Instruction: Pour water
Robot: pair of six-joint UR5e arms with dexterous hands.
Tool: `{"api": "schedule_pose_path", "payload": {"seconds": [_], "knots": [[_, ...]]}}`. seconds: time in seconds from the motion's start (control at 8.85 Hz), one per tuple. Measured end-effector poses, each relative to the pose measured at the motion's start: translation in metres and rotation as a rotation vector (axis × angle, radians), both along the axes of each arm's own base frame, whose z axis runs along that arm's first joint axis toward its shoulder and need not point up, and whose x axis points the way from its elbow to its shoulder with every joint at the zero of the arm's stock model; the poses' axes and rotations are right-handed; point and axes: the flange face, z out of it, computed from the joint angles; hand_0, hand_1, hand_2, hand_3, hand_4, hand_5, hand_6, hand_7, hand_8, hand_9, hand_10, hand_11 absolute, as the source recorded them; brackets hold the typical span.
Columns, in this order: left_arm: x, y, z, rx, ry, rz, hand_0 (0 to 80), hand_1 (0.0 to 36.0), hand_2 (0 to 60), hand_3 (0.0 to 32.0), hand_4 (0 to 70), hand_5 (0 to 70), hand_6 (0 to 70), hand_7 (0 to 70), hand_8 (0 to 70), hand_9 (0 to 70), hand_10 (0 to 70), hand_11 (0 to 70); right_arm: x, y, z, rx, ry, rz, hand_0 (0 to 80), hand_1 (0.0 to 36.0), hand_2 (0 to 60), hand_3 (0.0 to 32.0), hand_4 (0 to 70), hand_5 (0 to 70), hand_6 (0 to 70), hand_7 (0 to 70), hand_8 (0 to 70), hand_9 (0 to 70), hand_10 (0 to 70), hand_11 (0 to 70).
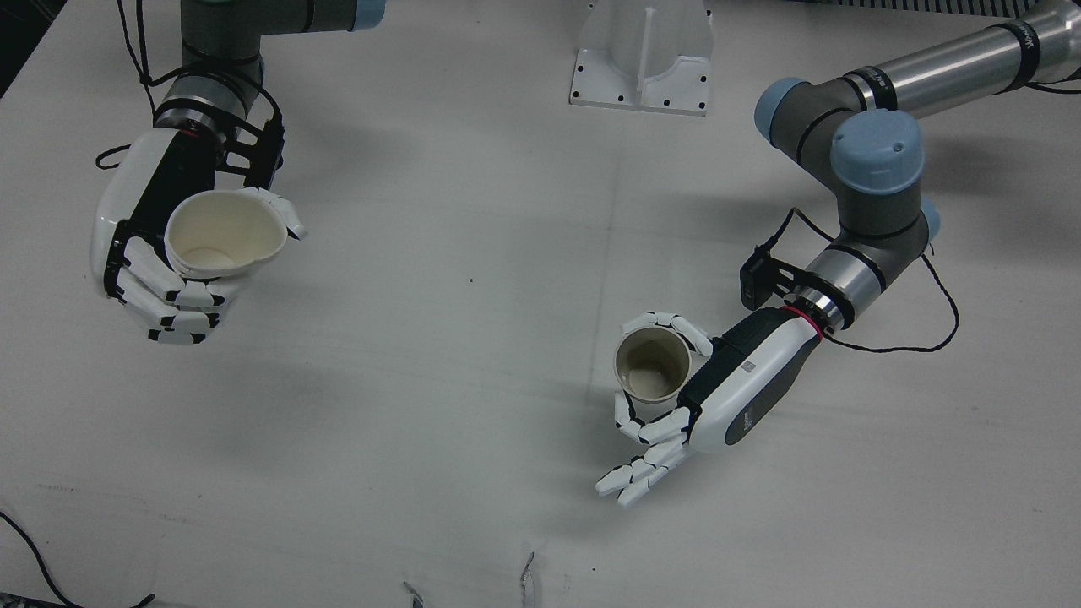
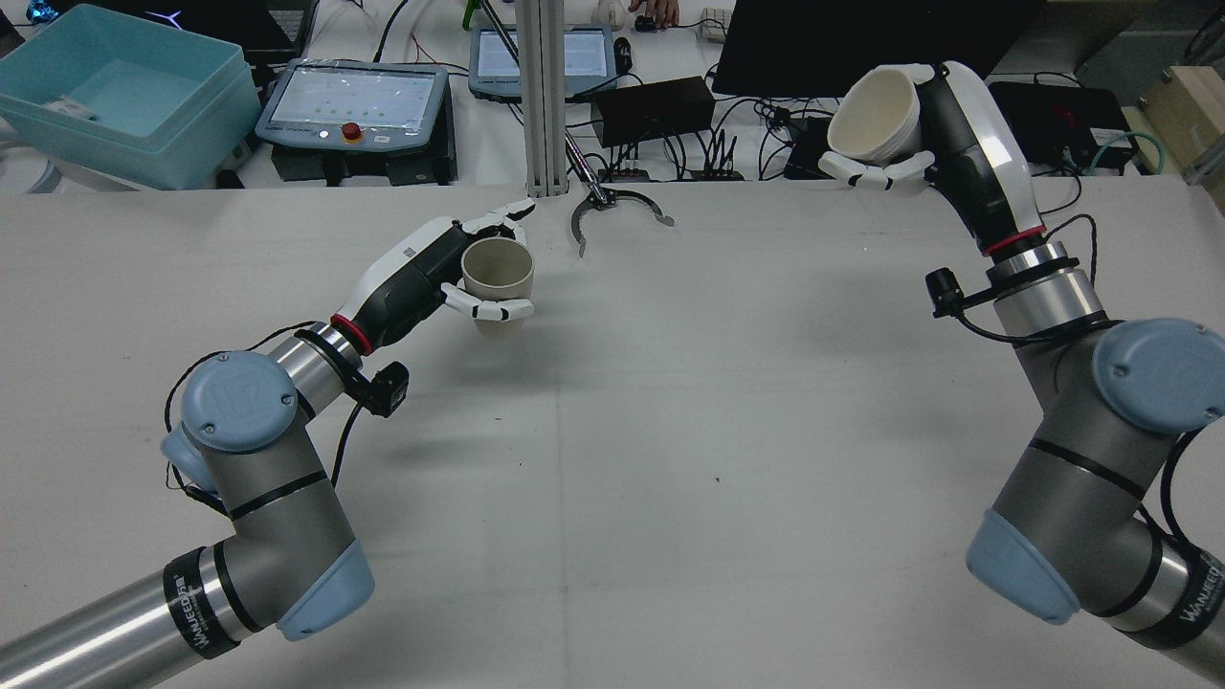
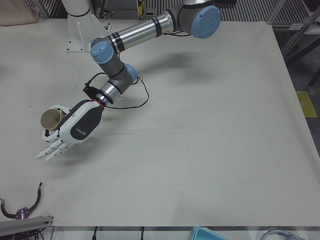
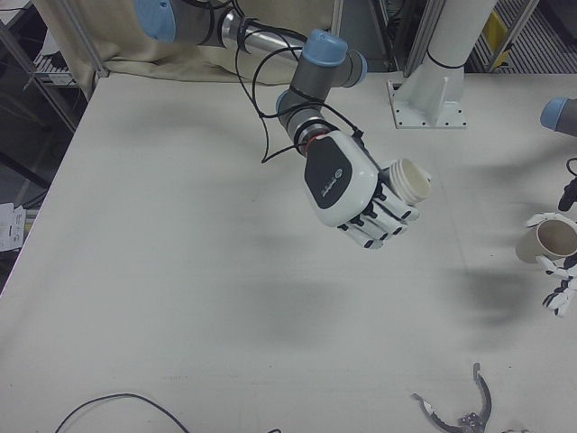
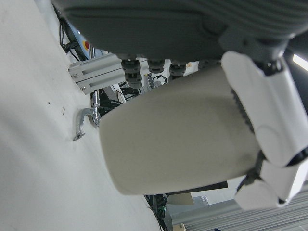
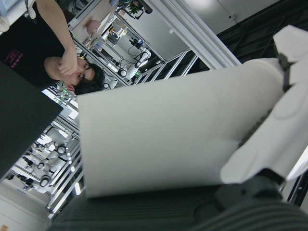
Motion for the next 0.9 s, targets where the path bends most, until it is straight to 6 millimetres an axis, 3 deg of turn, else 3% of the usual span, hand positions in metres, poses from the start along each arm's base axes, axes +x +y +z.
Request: {"api": "schedule_pose_path", "payload": {"seconds": [0.23, 0.45, 0.68, 0.9], "knots": [[0.021, 0.025, -0.010, 0.013, -0.005, 0.040, 41.0, 36.0, 60.0, 0.0, 31.0, 60.4, 4.7, 10.5, 2.2, 5.3, 6.7, 11.8, 0.012, -0.004, -0.054, 0.070, 0.141, 0.045, 46.8, 23.6, 60.0, 0.0, 37.6, 70.0, 70.0, 70.0, 65.8, 70.0, 41.9, 59.3], [0.037, 0.043, -0.013, 0.020, -0.011, 0.070, 40.6, 36.0, 60.0, 0.0, 30.5, 60.2, 4.5, 10.1, 2.1, 5.2, 6.7, 11.8, -0.001, -0.009, -0.100, 0.140, 0.303, 0.072, 47.8, 26.2, 60.0, 0.0, 39.9, 70.0, 70.0, 70.0, 64.7, 70.0, 41.8, 59.1], [0.042, 0.047, -0.018, 0.025, -0.007, 0.077, 40.8, 36.0, 60.0, 0.0, 30.8, 60.5, 4.6, 10.3, 2.1, 5.3, 6.7, 11.8, -0.040, -0.004, -0.128, 0.180, 0.471, 0.038, 48.3, 27.7, 60.0, 0.0, 41.0, 70.0, 69.5, 70.0, 62.6, 70.0, 40.2, 57.0], [0.045, 0.046, -0.031, 0.036, 0.006, 0.078, 41.0, 36.0, 60.0, 0.0, 30.7, 60.9, 4.9, 10.6, 2.2, 5.4, 6.8, 11.9, -0.081, 0.000, -0.130, 0.168, 0.577, -0.034, 48.8, 28.6, 60.0, 0.0, 40.1, 70.0, 66.6, 70.0, 59.9, 70.0, 38.2, 54.5]]}}
